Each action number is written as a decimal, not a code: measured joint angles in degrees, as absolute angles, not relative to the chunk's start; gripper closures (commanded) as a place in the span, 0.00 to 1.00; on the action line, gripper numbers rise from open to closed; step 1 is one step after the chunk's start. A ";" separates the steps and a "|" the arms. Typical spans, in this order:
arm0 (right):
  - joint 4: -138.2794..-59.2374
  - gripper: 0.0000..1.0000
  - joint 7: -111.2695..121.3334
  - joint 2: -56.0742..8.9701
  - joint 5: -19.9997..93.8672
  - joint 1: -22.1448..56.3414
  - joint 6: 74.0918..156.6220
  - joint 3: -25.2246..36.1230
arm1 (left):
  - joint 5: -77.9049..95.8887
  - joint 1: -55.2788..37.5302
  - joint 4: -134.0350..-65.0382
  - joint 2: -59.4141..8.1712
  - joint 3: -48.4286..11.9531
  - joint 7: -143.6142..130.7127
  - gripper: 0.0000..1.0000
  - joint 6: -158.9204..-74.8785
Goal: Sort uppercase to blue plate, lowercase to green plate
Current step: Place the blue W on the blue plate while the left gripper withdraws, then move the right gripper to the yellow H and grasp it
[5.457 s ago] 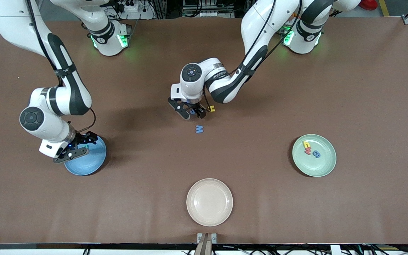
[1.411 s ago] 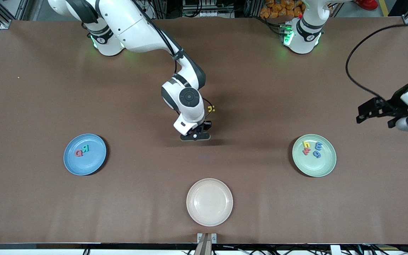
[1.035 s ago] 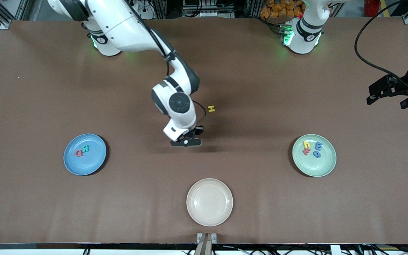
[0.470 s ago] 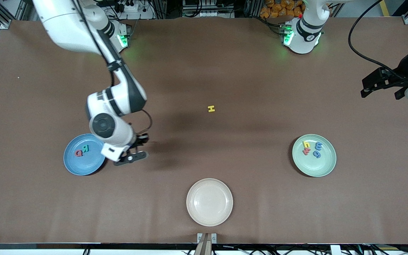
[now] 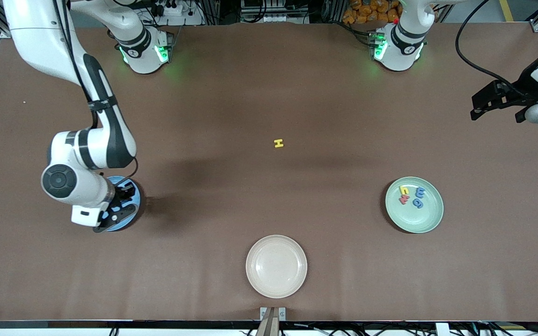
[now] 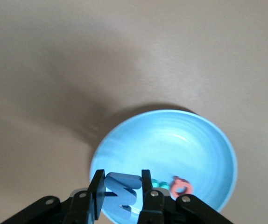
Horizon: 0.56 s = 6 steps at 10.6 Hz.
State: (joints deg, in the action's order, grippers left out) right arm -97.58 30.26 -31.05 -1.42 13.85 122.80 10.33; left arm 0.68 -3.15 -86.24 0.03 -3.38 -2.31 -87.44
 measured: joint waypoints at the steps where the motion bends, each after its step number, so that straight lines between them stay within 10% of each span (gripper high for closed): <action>1: -97.85 0.22 31.89 -31.05 -1.51 13.77 123.74 10.70 | 0.65 -3.14 -86.25 0.03 -3.39 -2.31 0.00 -86.77; 2: -98.15 0.00 32.35 -31.06 -1.55 13.76 124.29 10.71 | 0.62 -3.11 -86.25 0.03 -3.39 -2.31 0.00 -86.27; 6: -98.59 0.00 27.99 -31.06 -1.54 15.30 122.69 10.40 | 0.59 -2.95 -86.39 0.03 -3.30 -2.31 0.00 -86.10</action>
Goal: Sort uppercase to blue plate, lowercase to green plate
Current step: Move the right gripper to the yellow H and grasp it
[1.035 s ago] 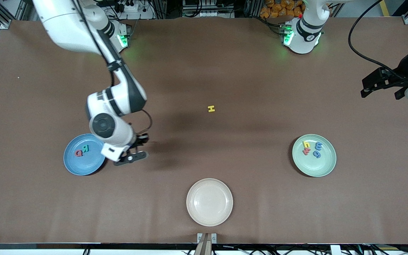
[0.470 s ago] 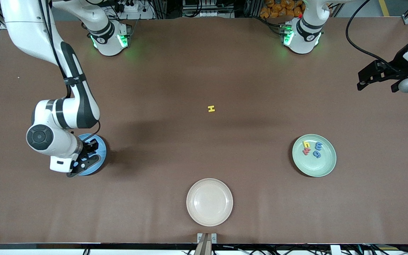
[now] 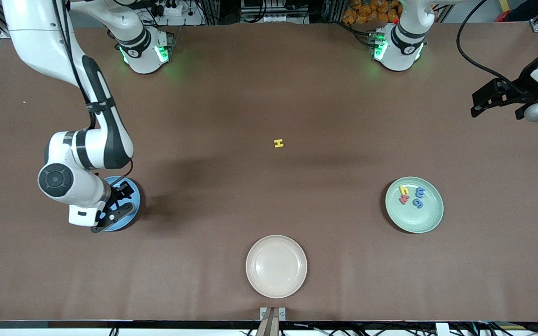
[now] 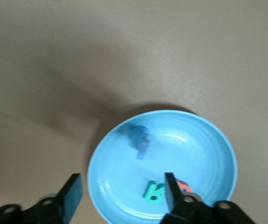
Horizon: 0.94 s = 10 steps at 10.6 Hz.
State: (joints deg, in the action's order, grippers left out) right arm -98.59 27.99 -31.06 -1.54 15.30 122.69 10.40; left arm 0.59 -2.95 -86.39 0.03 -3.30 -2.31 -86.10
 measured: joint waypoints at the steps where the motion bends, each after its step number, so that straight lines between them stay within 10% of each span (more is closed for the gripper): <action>1: -98.97 0.00 23.85 -31.07 -1.51 16.96 121.95 10.29 | 0.57 -2.94 -86.39 0.03 -3.29 -2.31 0.00 -86.10; 10: -101.72 0.00 -32.76 -33.65 -1.20 44.63 134.49 0.62 | 0.57 -2.79 -86.34 0.09 -3.15 -2.31 0.00 -86.10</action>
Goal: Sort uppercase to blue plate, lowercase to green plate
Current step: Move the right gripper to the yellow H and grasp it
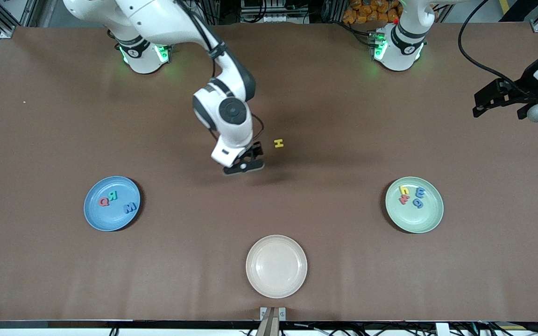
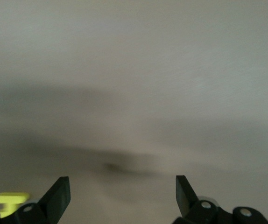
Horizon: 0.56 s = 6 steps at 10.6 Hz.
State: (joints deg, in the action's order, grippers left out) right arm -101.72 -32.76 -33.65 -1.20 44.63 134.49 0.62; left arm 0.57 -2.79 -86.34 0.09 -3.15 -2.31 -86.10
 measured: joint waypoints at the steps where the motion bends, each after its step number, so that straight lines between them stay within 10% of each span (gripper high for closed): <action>1: -101.73 0.00 -35.94 -34.62 -1.20 45.10 136.93 -1.12 | 0.57 -2.78 -86.22 0.13 -3.14 -2.32 0.00 -86.10; 6: -100.52 0.00 -47.73 -37.76 -1.20 47.69 140.38 -4.32 | 0.57 -2.77 -86.17 0.36 -3.12 -3.34 0.00 -86.10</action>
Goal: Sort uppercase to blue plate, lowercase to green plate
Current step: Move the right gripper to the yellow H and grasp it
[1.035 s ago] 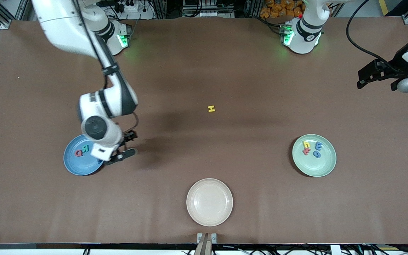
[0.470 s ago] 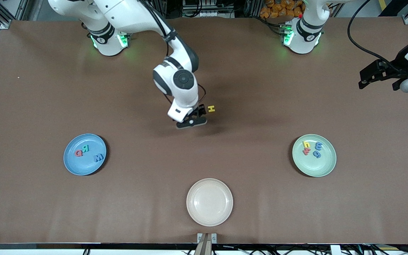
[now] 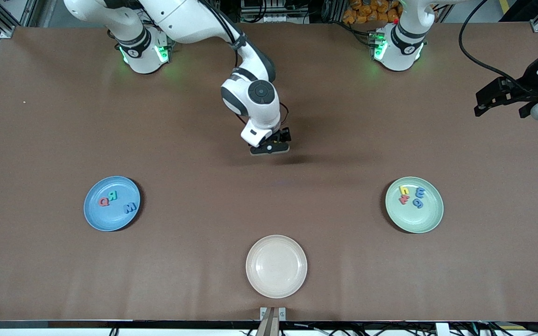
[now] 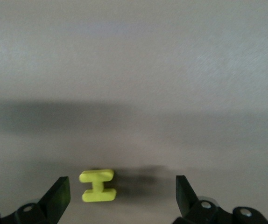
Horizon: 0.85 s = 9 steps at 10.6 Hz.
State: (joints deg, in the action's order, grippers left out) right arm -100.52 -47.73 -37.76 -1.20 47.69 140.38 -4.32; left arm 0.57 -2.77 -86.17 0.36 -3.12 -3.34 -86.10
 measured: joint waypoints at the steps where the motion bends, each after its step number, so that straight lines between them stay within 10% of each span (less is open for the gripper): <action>1: -100.15 0.00 -48.99 -38.07 -1.20 48.05 140.38 -4.71 | 0.57 -2.78 -86.17 0.36 -3.14 -3.56 0.00 -86.10; 9: -96.33 0.00 -52.09 -43.05 -1.41 49.49 140.41 -5.16 | 0.56 -2.14 -86.18 0.36 -2.96 -4.20 0.00 -85.88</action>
State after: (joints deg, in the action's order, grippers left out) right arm -96.33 -52.09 -43.05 -1.41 49.49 140.41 -5.16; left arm 0.56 -2.14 -86.18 0.36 -2.96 -4.20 -85.88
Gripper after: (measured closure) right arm 0.000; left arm 0.000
